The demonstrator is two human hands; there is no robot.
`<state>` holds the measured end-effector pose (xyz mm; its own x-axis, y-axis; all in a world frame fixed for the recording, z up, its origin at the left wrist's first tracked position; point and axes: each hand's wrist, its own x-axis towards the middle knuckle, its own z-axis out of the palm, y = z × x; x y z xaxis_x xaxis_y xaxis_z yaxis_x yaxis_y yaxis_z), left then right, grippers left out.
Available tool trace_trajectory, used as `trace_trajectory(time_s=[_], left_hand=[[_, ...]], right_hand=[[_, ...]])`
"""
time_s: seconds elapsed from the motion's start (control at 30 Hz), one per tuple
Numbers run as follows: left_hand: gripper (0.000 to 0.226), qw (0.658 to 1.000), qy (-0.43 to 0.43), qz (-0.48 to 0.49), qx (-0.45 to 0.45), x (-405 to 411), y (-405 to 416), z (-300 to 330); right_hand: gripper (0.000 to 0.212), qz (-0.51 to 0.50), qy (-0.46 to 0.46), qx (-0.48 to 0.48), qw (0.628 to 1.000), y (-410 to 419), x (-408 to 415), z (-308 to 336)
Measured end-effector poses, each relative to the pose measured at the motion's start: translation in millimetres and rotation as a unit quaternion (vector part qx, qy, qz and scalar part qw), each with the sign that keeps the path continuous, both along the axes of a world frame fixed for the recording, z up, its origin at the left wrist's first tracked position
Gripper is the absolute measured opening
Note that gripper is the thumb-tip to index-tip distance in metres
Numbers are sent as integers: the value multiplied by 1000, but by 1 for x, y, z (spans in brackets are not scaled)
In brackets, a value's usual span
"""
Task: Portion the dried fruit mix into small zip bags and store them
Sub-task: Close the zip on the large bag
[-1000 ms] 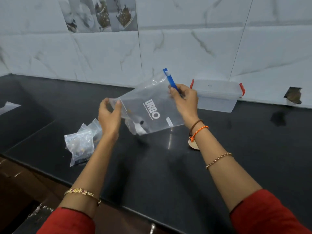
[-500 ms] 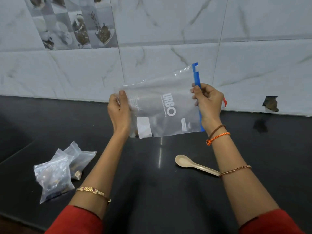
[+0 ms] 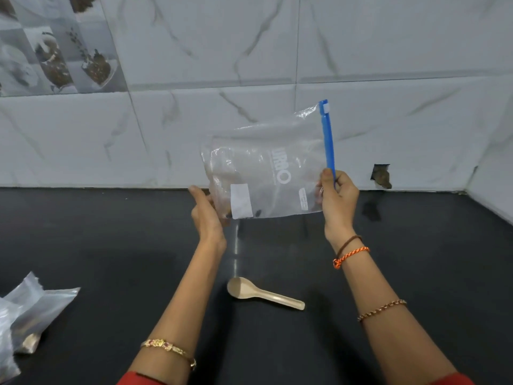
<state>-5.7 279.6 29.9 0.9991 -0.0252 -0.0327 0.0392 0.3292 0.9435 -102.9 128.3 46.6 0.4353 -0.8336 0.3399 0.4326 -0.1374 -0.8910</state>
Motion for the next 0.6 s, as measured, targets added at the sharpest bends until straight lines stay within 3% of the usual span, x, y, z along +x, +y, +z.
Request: trace_trajectory(time_s=[0.07, 0.17, 0.3, 0.47, 0.6], left_hand=[[43, 999, -5, 45, 15, -5, -22, -1], [46, 984, -93, 146, 52, -7, -38, 4], [47, 967, -142, 204, 62, -2, -43, 1], [42, 957, -227, 160, 83, -1, -45, -7], [41, 965, -223, 111, 78, -4, -37, -8]], right_hand=[[20, -9, 12, 2, 1000, -13, -2, -3], [21, -34, 26, -7, 999, -29, -5, -6], [23, -60, 34, -12, 998, -37, -8, -12], [26, 44, 65, 68, 995, -50, -17, 0], [27, 62, 49, 56, 995, -58, -13, 16]])
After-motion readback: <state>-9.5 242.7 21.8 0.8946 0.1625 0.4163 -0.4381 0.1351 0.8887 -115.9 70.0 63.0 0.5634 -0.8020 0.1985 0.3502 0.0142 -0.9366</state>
